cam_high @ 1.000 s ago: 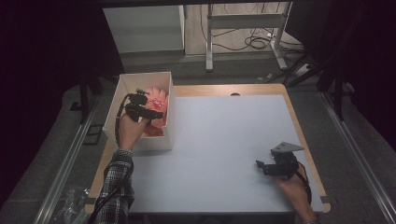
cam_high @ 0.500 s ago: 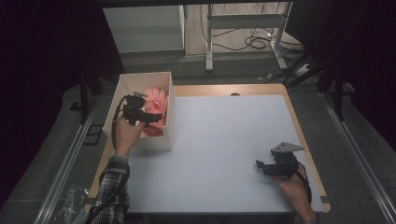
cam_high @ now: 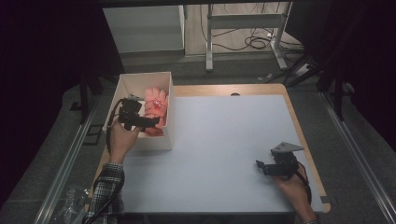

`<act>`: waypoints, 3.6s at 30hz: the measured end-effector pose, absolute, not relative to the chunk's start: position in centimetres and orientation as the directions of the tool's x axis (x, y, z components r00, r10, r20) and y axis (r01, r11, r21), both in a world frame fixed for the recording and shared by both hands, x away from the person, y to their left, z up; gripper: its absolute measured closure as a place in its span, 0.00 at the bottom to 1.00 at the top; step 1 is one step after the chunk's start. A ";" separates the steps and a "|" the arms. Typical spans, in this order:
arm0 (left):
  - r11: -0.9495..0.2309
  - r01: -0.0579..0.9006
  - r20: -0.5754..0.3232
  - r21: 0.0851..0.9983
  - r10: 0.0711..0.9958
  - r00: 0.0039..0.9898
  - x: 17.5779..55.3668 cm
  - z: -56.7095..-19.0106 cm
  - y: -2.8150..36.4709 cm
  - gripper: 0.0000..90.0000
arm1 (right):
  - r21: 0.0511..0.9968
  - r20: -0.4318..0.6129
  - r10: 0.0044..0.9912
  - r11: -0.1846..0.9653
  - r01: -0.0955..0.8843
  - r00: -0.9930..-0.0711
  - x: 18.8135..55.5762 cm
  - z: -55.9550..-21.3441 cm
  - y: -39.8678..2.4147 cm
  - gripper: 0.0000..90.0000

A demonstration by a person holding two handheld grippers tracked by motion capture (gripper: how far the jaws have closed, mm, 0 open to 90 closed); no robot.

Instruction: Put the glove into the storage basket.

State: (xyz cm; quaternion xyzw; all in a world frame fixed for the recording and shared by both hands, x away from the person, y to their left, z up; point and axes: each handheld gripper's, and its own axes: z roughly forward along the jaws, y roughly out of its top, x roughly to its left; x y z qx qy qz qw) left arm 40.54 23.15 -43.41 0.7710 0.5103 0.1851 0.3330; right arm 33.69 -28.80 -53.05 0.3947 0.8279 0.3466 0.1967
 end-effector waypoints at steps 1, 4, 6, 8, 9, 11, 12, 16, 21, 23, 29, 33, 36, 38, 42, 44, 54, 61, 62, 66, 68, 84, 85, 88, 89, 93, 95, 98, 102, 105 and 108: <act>-0.258 0.662 -0.054 0.704 0.909 0.412 40.4 -43.4 23.1 0.03 | 0.729 -0.052 0.790 0.448 0.517 -0.611 33.7 -53.0 -28.8 0.23; -0.266 0.654 -0.050 0.708 0.905 0.422 39.9 -43.4 23.1 0.03 | 0.729 -0.052 0.790 0.448 0.517 -0.611 33.7 -53.0 -28.8 0.23; -0.265 0.649 -0.055 0.713 0.902 0.428 39.6 -43.3 23.0 0.03 | 0.729 -0.052 0.790 0.448 0.517 -0.611 33.7 -53.0 -28.8 0.23; -0.268 0.646 -0.056 0.714 0.899 0.435 39.3 -43.3 23.0 0.03 | 0.729 -0.053 0.790 0.449 0.517 -0.611 33.7 -53.0 -28.8 0.23; -0.271 0.643 -0.054 0.716 0.898 0.438 39.1 -43.4 23.0 0.03 | 0.729 -0.053 0.790 0.448 0.517 -0.611 33.7 -53.0 -28.8 0.23; -0.272 0.639 -0.055 0.720 0.895 0.443 38.8 -43.4 23.1 0.03 | 0.729 -0.052 0.790 0.448 0.517 -0.611 33.7 -53.0 -28.8 0.23; -0.268 0.638 -0.058 0.722 0.895 0.442 38.6 -43.4 23.1 0.03 | 0.729 -0.052 0.790 0.448 0.517 -0.611 33.7 -53.0 -28.8 0.23; -0.273 0.628 -0.060 0.729 0.888 0.456 37.8 -43.5 23.1 0.03 | 0.729 -0.053 0.790 0.448 0.517 -0.611 33.7 -53.0 -28.8 0.23; -0.274 0.622 -0.062 0.733 0.884 0.462 37.2 -43.6 23.1 0.03 | 0.729 -0.052 0.791 0.448 0.518 -0.610 33.7 -53.0 -28.8 0.23; -0.274 0.620 -0.063 0.735 0.883 0.466 36.9 -43.7 23.2 0.03 | 0.730 -0.054 0.790 0.449 0.516 -0.611 33.7 -53.0 -28.8 0.23; -0.276 0.611 -0.070 0.742 0.875 0.479 36.0 -44.0 23.2 0.03 | 0.729 -0.054 0.791 0.448 0.517 -0.610 33.7 -53.0 -28.8 0.23; -0.277 0.609 -0.079 0.743 0.868 0.490 35.4 -44.1 23.0 0.03 | 0.729 -0.054 0.790 0.449 0.517 -0.610 33.7 -53.0 -28.8 0.22; -0.276 0.607 -0.086 0.746 0.863 0.498 35.0 -44.2 22.8 0.03 | 0.729 -0.054 0.791 0.449 0.517 -0.610 33.7 -53.0 -28.8 0.22; -0.281 0.605 -0.084 0.745 0.860 0.504 34.7 -44.3 22.7 0.03 | 0.729 -0.054 0.791 0.449 0.517 -0.610 33.7 -53.0 -28.8 0.22; -0.286 0.597 -0.084 0.750 0.854 0.514 34.0 -44.5 22.4 0.03 | 0.729 -0.054 0.791 0.449 0.517 -0.610 33.7 -53.0 -28.8 0.22; -0.287 0.593 -0.085 0.752 0.850 0.519 33.6 -44.6 22.3 0.03 | 0.729 -0.054 0.791 0.448 0.517 -0.609 33.7 -53.0 -28.8 0.22; -0.303 0.579 -0.095 0.757 0.826 0.556 31.6 -45.2 21.3 0.03 | 0.729 -0.055 0.791 0.449 0.517 -0.609 33.7 -53.0 -28.8 0.22; -0.323 0.561 -0.098 0.762 0.800 0.592 30.5 -45.6 20.1 0.03 | 0.729 -0.055 0.791 0.449 0.517 -0.609 33.7 -53.0 -28.8 0.22; -0.325 0.560 -0.098 0.762 0.797 0.597 30.4 -45.6 19.9 0.03 | 0.729 -0.055 0.791 0.449 0.517 -0.609 33.7 -53.0 -28.8 0.22; -0.333 0.549 -0.103 0.767 0.780 0.617 29.9 -45.8 19.1 0.03 | 0.729 -0.055 0.791 0.449 0.517 -0.609 33.7 -53.0 -28.8 0.22; -0.341 0.543 -0.101 0.767 0.772 0.627 29.7 -46.0 18.6 0.03 | 0.729 -0.056 0.791 0.449 0.517 -0.609 33.7 -53.0 -28.8 0.22; -0.401 0.515 -0.101 0.758 0.708 0.699 29.7 -49.3 14.0 0.03 | 0.729 -0.055 0.791 0.449 0.517 -0.609 33.7 -53.0 -28.8 0.22; -0.405 0.514 -0.098 0.757 0.706 0.701 29.7 -49.5 13.7 0.03 | 0.729 -0.056 0.791 0.449 0.517 -0.609 33.7 -53.0 -28.8 0.22; -0.414 0.507 -0.093 0.756 0.698 0.710 29.9 -50.3 12.9 0.03 | 0.729 -0.055 0.791 0.448 0.517 -0.609 33.7 -53.0 -28.8 0.22; -0.416 0.504 -0.094 0.757 0.694 0.713 30.0 -50.5 12.6 0.03 | 0.729 -0.055 0.791 0.448 0.517 -0.609 33.7 -53.0 -28.8 0.22; -0.427 0.495 -0.095 0.757 0.678 0.729 30.2 -51.8 11.4 0.02 | 0.729 -0.055 0.791 0.448 0.517 -0.609 33.7 -53.0 -28.8 0.22; -0.423 0.493 -0.106 0.761 0.668 0.737 30.3 -52.5 10.9 0.02 | 0.729 -0.055 0.791 0.448 0.517 -0.609 33.7 -53.0 -28.8 0.22; -0.459 0.490 -0.088 0.741 0.658 0.748 30.5 -53.5 10.0 0.02 | 0.729 -0.055 0.791 0.448 0.517 -0.609 33.7 -53.0 -28.8 0.22; -0.490 0.486 -0.061 0.724 0.657 0.752 30.6 -54.4 9.3 0.02 | 0.729 -0.055 0.791 0.448 0.517 -0.609 33.7 -53.0 -28.8 0.22; -0.526 0.487 -0.028 0.698 0.659 0.752 30.6 -54.7 8.8 0.02 | 0.729 -0.055 0.791 0.449 0.516 -0.609 33.7 -53.0 -28.8 0.22; -0.526 0.492 -0.034 0.694 0.658 0.752 30.7 -54.7 8.8 0.02 | 0.730 -0.055 0.791 0.448 0.516 -0.609 33.7 -53.0 -28.8 0.22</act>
